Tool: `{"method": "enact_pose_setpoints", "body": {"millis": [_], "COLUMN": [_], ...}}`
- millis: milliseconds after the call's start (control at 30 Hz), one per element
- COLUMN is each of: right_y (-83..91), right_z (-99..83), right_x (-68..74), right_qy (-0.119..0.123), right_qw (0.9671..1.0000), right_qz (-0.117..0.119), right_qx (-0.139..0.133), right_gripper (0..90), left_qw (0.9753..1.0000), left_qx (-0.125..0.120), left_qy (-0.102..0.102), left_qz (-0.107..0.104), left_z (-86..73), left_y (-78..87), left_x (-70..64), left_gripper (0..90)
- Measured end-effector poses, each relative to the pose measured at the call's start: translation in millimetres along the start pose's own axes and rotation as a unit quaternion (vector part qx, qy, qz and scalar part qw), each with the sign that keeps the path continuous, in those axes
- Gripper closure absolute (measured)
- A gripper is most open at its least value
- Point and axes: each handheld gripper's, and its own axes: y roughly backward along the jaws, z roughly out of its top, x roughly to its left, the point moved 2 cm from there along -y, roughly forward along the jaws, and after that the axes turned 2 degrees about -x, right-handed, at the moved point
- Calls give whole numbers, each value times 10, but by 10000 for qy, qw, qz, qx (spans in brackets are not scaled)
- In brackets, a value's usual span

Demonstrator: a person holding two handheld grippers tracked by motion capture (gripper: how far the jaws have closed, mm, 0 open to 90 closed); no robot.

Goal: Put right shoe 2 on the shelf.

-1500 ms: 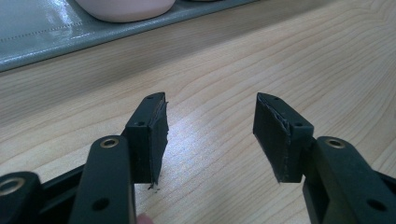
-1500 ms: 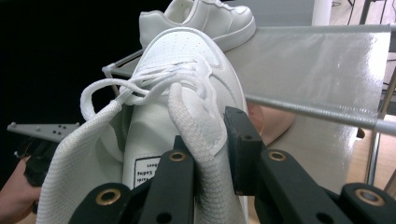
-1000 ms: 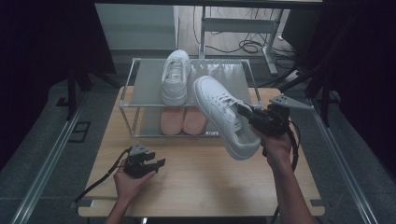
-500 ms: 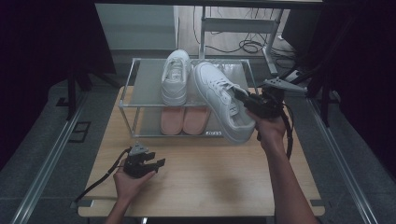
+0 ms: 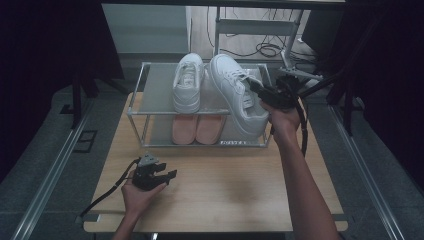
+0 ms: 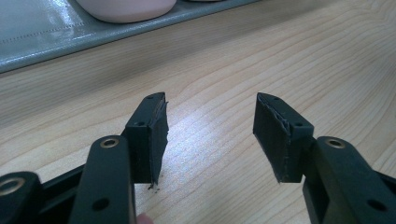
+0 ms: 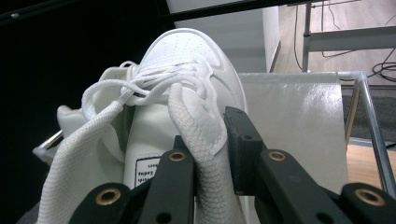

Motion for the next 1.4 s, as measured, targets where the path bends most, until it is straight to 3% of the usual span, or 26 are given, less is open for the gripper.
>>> {"method": "enact_pose_setpoints", "body": {"millis": [433, 767, 1133, 1400], "right_y": [-326, -722, -1199, -1424], "right_z": [219, 333, 326, 245], "right_x": [-57, -36, -68, -117], "right_qy": [-269, -361, -479, -441], "right_qw": [9988, 9961, 9910, 9882], "right_qz": [-405, -739, -1063, -1134], "right_qx": [104, 309, 652, 927], "right_gripper": [803, 800, 795, 785], "left_qw": [10000, 10000, 10000, 10000], "left_qx": [-4, 13, 32, 32], "left_qy": [36, -14, -31, -52], "left_qz": [-5, -15, 5, 3], "left_z": [0, -1, -5, -5], "left_y": [-3, -15, -29, -24], "left_x": [0, 9, 17, 20], "left_gripper": [452, 452, 452, 452]}}
